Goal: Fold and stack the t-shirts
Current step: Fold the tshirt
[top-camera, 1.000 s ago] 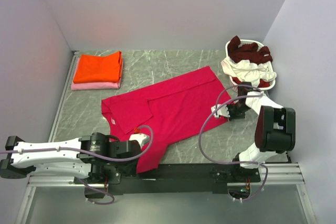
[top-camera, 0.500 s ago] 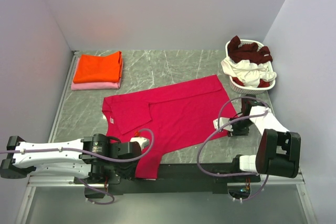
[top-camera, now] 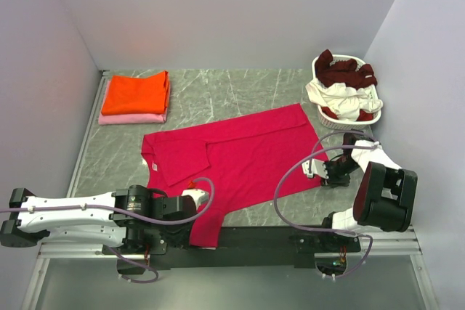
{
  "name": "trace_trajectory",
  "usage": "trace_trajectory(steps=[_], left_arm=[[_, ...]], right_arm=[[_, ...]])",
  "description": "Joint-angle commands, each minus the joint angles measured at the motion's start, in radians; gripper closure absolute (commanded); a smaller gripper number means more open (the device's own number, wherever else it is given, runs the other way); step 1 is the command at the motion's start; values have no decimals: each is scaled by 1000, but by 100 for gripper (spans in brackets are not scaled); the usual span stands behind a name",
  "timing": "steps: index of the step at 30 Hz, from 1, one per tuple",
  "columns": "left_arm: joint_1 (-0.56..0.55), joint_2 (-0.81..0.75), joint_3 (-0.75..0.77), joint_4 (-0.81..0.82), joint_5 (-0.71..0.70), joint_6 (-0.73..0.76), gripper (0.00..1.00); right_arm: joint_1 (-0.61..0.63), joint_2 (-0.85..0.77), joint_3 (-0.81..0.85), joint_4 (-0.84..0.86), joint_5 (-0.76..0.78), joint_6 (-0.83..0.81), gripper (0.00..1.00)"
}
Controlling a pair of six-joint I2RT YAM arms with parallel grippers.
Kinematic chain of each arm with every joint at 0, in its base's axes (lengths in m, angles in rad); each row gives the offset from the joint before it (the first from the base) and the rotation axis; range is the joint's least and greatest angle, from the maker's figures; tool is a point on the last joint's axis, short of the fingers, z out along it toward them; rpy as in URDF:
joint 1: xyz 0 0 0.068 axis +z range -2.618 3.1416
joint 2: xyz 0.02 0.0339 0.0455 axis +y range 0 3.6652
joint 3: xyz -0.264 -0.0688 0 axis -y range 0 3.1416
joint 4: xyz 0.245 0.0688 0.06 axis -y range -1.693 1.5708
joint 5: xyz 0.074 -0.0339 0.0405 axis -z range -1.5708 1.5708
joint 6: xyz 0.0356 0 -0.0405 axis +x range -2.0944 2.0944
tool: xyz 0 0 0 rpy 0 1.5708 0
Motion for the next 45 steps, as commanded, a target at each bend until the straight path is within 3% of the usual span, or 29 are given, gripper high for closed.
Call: trace_trajectory(steps=[1, 8, 12, 16, 32, 45], left_arm=[[5, -7, 3, 54, 1, 32, 100], [18, 3, 6, 60, 7, 77, 100], [28, -13, 7, 66, -19, 77, 100], [69, -24, 35, 60, -60, 81, 100], [383, 99, 234, 80, -204, 308, 100], [641, 105, 265, 149, -255, 405, 100]], right_arm=[[-4, 25, -14, 54, 38, -64, 58], [-2, 60, 9, 103, 66, -28, 75], [-2, 34, 29, 68, 45, -15, 92], [-1, 8, 90, 16, -14, 10, 99], [79, 15, 238, 130, -218, 373, 100], [97, 115, 337, 319, -218, 698, 100]])
